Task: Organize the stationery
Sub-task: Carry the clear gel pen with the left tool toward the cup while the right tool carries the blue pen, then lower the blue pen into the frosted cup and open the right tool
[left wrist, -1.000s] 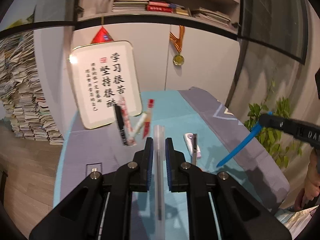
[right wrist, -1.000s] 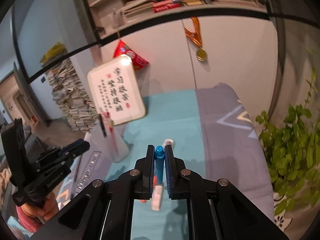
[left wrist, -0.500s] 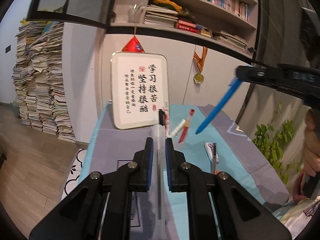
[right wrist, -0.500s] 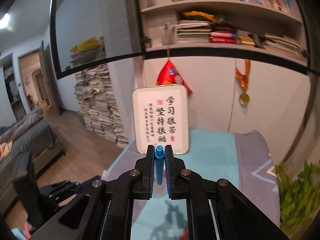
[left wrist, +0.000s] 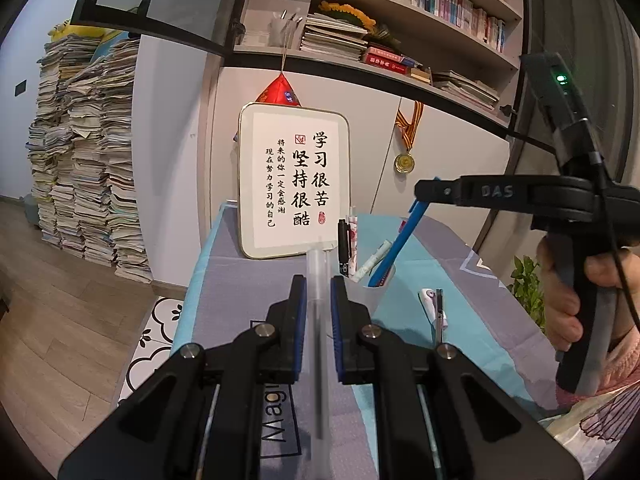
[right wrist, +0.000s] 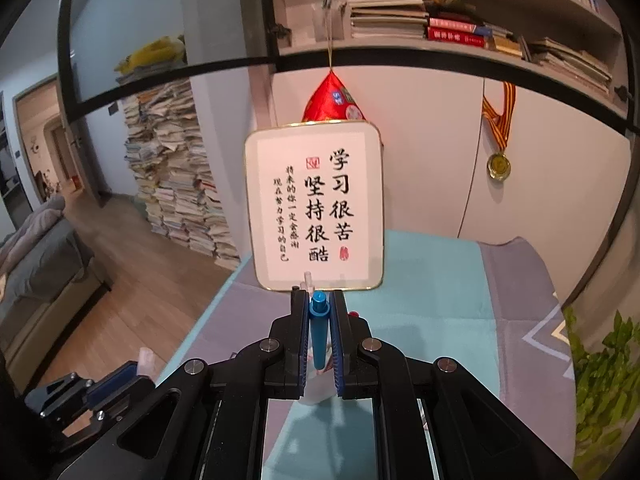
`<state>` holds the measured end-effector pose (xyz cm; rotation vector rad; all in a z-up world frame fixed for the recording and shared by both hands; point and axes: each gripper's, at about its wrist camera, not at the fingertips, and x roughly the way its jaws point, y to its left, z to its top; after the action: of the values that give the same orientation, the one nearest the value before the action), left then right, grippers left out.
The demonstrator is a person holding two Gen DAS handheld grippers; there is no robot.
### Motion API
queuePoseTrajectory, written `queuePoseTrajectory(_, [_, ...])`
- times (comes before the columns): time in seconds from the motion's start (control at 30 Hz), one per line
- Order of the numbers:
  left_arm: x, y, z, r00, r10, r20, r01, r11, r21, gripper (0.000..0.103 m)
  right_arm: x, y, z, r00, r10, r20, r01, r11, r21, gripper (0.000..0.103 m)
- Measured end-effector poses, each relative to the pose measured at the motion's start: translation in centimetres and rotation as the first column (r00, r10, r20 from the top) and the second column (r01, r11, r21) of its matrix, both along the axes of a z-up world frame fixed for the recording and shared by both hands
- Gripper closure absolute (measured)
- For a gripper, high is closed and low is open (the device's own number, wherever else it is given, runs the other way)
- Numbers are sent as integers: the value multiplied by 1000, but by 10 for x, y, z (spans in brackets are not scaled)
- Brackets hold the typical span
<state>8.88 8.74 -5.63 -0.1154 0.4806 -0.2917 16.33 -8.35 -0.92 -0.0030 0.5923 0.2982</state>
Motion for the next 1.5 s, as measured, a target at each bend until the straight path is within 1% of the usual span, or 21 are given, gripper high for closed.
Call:
queuePoseTrajectory(0.23, [1, -1, -3, 1000, -10, -9, 10, 1000, 4, 93, 9, 7, -13, 999, 11, -41, -11, 1000, -16, 92])
queuePoseTrajectory(0.43, [3, -3, -4, 1000, -11, -18, 11, 1000, 12, 93, 20, 5, -27, 996, -2, -86, 1, 1000, -10, 92])
queuePoseTrajectory(0.67, [5, -7, -4, 1000, -15, -26, 16, 1000, 23, 93, 26, -1, -35, 991, 7, -134, -4, 1000, 21, 92])
queuePoseTrajectory(0.8, [5, -8, -2, 1000, -17, -23, 18, 999, 29, 93, 23, -7, -35, 989, 22, -145, -15, 998, 54, 92])
queuePoseTrajectory(0.93, [5, -13, 2, 1000, -21, -17, 22, 999, 37, 93, 12, -16, -32, 990, 34, -138, -24, 997, 76, 92])
queuePoseTrajectory(1.07, [5, -19, 8, 1000, -26, 2, 26, 999, 40, 93, -3, -35, -31, 992, 25, -121, -14, 996, 93, 92])
queuePoseTrajectory(1.23, [15, -29, 24, 999, -24, 45, 23, 999, 23, 93, -20, -68, -42, 992, -33, -124, 43, 996, 81, 92])
queuePoseTrajectory(1.4, [29, -40, 46, 992, -11, 126, 11, 1000, 5, 93, -29, -104, -65, 978, -104, -179, 121, 989, 90, 92])
queuePoseTrajectory(1.5, [40, -51, 57, 983, -4, 186, 4, 1000, -2, 93, -33, -123, -79, 968, -136, -213, 160, 982, 101, 92])
